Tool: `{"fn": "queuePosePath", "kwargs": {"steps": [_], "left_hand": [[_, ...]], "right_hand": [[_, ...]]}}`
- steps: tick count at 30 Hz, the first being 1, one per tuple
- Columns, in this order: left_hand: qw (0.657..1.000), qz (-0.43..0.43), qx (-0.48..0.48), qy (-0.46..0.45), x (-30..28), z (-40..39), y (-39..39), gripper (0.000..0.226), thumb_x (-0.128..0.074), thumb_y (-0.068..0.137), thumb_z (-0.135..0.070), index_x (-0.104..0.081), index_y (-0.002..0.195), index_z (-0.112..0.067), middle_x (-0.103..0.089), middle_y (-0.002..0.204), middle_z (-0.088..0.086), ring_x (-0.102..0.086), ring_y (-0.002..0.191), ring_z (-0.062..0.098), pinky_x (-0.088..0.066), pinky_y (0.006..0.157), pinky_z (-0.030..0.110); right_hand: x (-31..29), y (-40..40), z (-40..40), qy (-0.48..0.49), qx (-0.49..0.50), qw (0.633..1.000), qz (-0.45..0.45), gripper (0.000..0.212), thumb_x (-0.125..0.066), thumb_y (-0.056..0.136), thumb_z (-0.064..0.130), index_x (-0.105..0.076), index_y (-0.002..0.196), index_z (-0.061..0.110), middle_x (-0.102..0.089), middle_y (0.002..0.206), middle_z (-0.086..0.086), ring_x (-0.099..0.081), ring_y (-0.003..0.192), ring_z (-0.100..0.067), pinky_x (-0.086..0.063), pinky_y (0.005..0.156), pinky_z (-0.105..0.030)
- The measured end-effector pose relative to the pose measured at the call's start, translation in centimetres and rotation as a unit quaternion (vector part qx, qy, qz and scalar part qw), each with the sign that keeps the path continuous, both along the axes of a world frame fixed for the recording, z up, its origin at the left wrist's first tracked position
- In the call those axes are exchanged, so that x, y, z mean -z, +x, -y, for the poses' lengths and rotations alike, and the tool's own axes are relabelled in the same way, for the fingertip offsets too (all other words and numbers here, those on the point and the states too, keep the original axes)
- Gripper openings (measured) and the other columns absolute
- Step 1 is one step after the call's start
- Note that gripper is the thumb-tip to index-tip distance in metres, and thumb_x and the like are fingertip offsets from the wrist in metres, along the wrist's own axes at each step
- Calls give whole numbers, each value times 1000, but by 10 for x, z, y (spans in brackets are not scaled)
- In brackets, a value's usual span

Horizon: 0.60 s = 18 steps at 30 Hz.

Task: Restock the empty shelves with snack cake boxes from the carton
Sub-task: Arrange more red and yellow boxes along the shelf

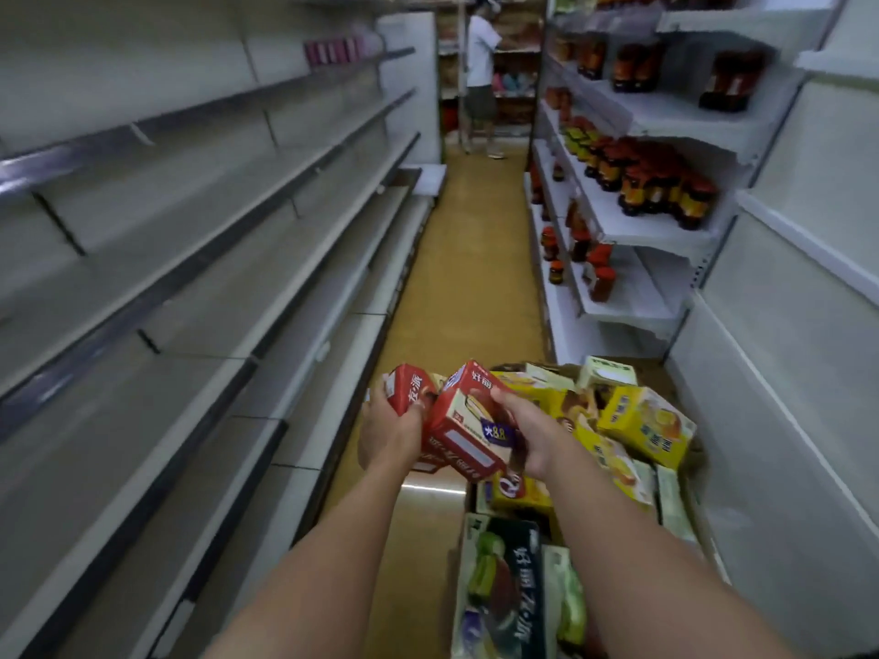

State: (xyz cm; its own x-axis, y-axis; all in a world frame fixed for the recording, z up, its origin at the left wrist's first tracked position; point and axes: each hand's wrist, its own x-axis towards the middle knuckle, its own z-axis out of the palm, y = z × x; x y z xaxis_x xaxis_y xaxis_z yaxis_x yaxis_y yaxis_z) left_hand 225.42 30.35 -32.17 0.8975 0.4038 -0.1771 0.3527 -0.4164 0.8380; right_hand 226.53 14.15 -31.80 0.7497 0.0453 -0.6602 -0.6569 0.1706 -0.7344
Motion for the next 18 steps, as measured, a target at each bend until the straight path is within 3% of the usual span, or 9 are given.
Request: {"fn": "queuePosePath", "kwargs": {"steps": [2,5,7,10,14,17,18], "left_hand": [[999,12,-32,-33,-2,-33,-7,69,-60,85,-42,-26,144,-31,-55,119,3,-65,89,23,-56,80,47],[992,42,-91,-76,-8,-78,-19,71,-62,85,-40,-22,144,-38,-47,135,4,-63,95,24,-57,79,48],[985,57,-128,-102,-13,-110,-28,79,-63,86,-37,-12,147,-44,-40,144,5,-59,102,22,-55,80,48],[975,71,-172,-121,-21,-162,-36,84,-62,90,-29,-5,149,-46,-33,145,9,-55,100,22,-53,64,36],[956,97,-237,-145,-41,-236,-46,83,-66,87,-31,-12,148,-43,-32,143,8,-53,115,32,-51,89,46],[931,136,-274,-201,-50,-290,-55,79,-68,84,-30,-17,144,-35,-46,138,11,-60,107,30,-52,89,46],[921,138,-287,-223,-52,-307,-59,76,-70,83,-31,-20,141,-31,-51,133,13,-63,101,30,-54,86,48]], "right_hand": [[-6,-1,-32,38,-35,999,-1,34,-62,88,43,-66,89,9,-71,78,-10,-66,69,-22,-54,76,-36],[-11,3,-87,61,-55,997,8,37,-63,85,48,-66,82,11,-71,66,-5,-66,54,-15,-52,62,-27],[-17,2,-127,73,-65,995,7,40,-65,81,52,-65,79,12,-70,62,-2,-64,49,-12,-49,61,-24],[-20,2,-182,140,-74,987,8,43,-65,82,51,-67,84,9,-71,66,-5,-66,52,-15,-54,64,-28],[-27,3,-259,189,-91,978,17,51,-62,78,61,-70,86,12,-72,72,-4,-67,63,-17,-54,66,-29],[-37,1,-314,228,-114,967,-1,62,-52,81,68,-68,95,10,-72,74,-5,-69,62,-18,-57,56,-26],[-41,0,-331,248,-129,960,0,66,-49,83,69,-67,101,8,-73,80,-8,-70,67,-20,-59,60,-29]]}}
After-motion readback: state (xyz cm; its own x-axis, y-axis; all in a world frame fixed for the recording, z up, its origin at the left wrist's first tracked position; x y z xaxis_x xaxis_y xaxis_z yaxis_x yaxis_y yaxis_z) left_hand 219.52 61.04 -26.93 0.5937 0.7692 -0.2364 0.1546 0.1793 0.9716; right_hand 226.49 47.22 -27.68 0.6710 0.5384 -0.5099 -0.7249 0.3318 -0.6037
